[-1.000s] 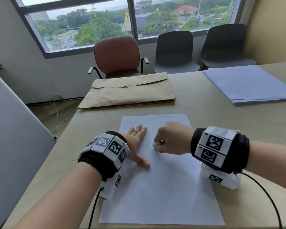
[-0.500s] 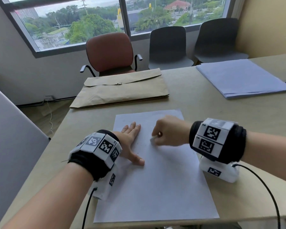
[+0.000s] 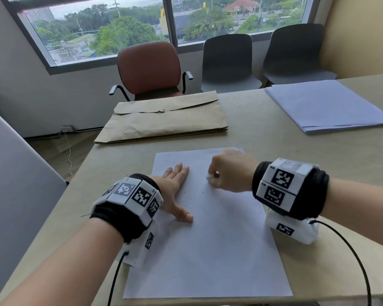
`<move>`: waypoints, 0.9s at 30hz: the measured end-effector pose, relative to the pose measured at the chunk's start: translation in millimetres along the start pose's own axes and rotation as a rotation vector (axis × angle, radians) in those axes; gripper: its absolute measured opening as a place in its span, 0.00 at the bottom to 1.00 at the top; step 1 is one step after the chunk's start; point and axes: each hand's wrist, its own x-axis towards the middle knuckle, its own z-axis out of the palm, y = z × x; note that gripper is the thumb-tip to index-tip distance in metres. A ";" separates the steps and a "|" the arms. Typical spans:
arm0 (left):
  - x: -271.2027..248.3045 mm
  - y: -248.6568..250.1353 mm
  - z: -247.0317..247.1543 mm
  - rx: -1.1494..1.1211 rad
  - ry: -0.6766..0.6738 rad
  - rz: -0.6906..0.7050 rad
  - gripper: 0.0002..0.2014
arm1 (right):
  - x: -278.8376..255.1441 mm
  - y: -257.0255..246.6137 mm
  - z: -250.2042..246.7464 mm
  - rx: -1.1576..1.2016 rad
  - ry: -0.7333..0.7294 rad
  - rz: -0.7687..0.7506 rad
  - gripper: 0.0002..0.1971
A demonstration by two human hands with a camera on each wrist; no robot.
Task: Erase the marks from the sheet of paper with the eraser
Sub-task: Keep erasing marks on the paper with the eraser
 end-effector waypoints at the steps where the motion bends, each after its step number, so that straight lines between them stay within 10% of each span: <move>1: 0.5 -0.6 0.4 0.001 -0.005 0.004 0.61 | -4.1 -3.4 1.7 0.015 -0.036 -0.057 0.14; 10: -1.5 1.1 2.0 0.001 -0.016 0.012 0.61 | 0.7 4.4 1.9 -0.029 0.042 0.011 0.19; 16: -0.2 -1.6 3.2 0.000 -0.019 0.020 0.62 | -16.8 -14.1 4.7 0.093 -0.154 -0.194 0.17; 22: -0.3 -0.9 2.7 -0.001 -0.009 0.019 0.61 | 1.9 2.4 1.2 -0.014 0.049 0.029 0.16; 27: 0.9 -1.0 3.3 0.013 -0.014 0.021 0.61 | -16.0 -20.5 6.9 0.066 -0.127 -0.219 0.19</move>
